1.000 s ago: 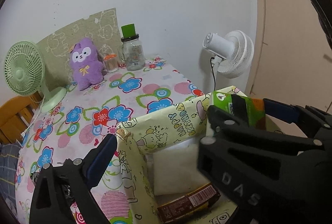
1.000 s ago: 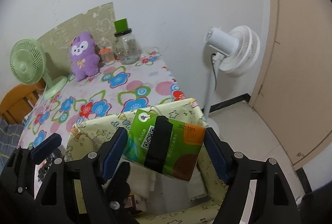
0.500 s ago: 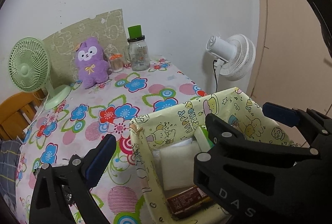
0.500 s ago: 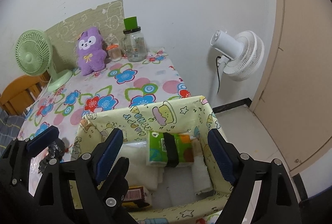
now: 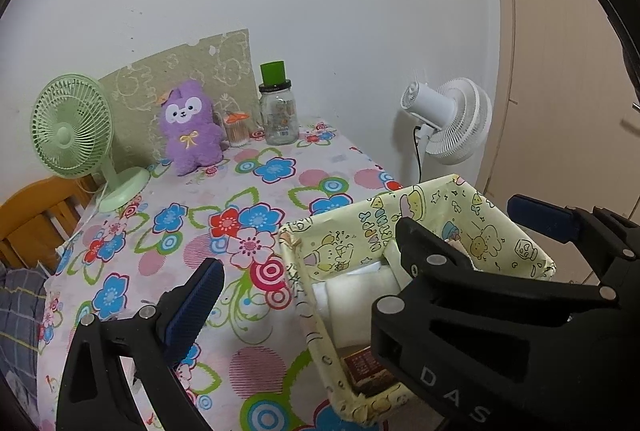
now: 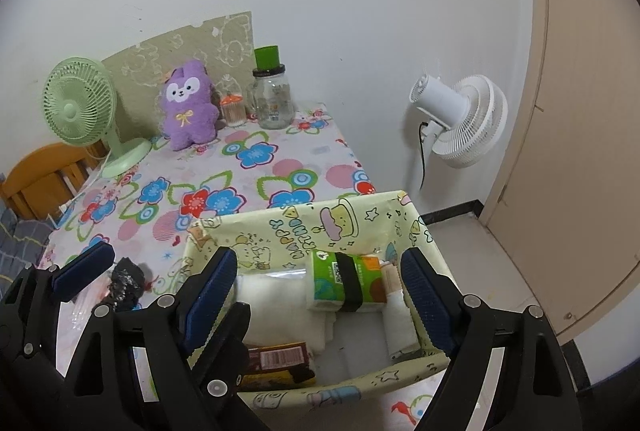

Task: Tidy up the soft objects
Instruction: 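Withdraw both tools from the paper box back toward the table items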

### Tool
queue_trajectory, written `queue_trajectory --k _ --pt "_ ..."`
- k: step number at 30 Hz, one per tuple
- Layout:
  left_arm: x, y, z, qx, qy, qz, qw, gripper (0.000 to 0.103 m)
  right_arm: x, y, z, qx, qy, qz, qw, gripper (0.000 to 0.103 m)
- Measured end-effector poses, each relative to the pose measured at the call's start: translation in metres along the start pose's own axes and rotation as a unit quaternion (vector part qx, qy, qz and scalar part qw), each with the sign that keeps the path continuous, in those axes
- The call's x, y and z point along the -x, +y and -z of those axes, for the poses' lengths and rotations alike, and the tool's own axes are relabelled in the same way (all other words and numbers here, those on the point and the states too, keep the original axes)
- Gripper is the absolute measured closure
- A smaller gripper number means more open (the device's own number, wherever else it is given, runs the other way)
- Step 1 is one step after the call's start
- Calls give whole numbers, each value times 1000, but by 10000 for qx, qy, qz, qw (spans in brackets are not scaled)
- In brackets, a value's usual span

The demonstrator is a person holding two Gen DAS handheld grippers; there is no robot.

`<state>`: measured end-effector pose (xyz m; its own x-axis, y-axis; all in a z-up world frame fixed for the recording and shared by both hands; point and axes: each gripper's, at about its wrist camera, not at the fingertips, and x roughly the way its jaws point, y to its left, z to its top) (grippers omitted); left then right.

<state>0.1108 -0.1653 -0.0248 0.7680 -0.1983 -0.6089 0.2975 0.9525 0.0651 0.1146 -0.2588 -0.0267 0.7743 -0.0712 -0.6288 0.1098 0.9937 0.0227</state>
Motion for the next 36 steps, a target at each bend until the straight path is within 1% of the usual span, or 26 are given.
queue_trajectory --k 27,36 --pt "47 45 10 223 -256 -120 9994 1 46 54 4 259 -392 -126 9988 16" --pt "59 62 18 264 -297 -243 9989 0 54 73 7 346 -486 -196 9980 10"
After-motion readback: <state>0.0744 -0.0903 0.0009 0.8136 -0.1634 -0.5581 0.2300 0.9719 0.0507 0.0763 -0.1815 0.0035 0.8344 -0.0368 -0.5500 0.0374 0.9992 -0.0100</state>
